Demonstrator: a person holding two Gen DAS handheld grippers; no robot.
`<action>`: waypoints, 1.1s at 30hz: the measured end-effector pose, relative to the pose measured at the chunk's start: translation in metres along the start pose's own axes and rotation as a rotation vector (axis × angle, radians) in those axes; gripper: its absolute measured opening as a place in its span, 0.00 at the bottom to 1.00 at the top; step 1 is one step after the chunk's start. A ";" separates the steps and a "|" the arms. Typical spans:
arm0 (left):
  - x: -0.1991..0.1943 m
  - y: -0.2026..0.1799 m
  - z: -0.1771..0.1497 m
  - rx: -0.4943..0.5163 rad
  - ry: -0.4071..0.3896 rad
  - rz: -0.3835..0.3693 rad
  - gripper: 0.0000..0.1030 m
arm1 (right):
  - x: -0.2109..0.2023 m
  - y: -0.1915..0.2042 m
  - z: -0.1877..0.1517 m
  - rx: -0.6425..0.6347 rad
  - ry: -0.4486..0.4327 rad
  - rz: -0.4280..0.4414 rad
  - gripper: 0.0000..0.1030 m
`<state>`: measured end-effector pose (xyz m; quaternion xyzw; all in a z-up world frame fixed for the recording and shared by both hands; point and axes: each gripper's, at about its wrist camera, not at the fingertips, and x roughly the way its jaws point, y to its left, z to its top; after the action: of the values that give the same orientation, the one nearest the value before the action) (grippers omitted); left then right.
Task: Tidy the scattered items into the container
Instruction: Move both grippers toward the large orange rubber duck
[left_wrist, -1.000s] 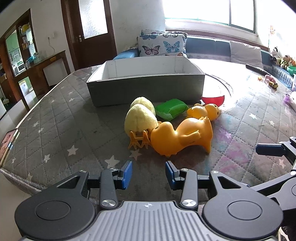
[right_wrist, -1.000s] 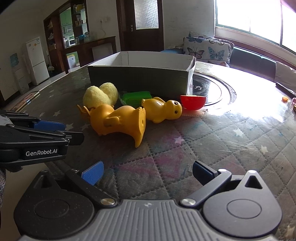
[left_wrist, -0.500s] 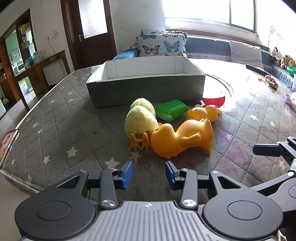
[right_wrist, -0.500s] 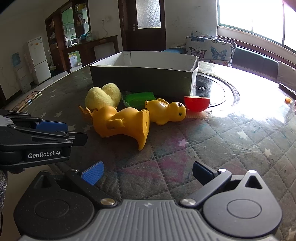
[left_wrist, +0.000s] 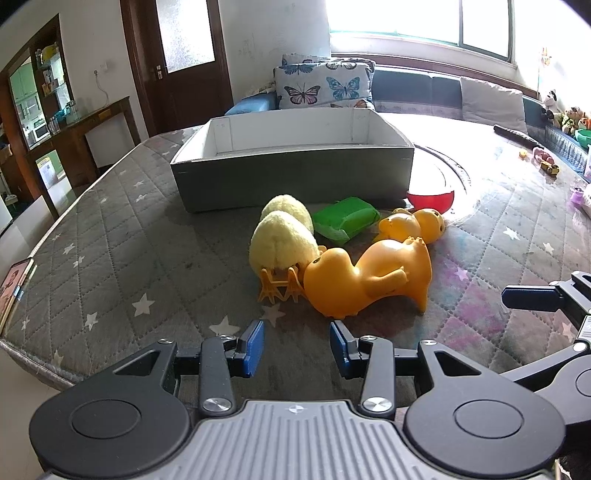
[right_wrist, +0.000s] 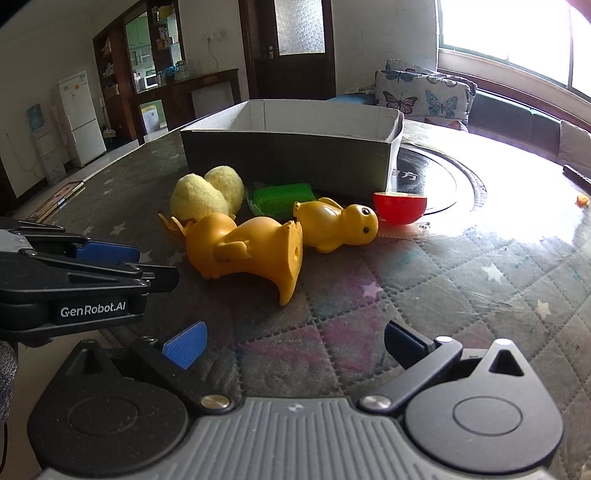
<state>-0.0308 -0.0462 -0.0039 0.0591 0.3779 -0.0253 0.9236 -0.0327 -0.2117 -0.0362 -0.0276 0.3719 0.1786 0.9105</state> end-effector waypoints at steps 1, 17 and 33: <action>0.000 0.000 0.001 0.000 -0.001 0.000 0.41 | 0.000 0.000 0.000 -0.001 0.000 0.001 1.00; 0.006 0.006 0.009 -0.012 0.006 -0.009 0.41 | 0.008 0.004 0.010 -0.019 0.004 0.024 1.00; 0.015 0.022 0.025 -0.051 0.017 -0.029 0.41 | 0.018 0.009 0.027 -0.051 0.001 0.057 0.99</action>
<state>-0.0012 -0.0271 0.0051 0.0305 0.3871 -0.0284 0.9211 -0.0057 -0.1927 -0.0286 -0.0402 0.3683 0.2138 0.9039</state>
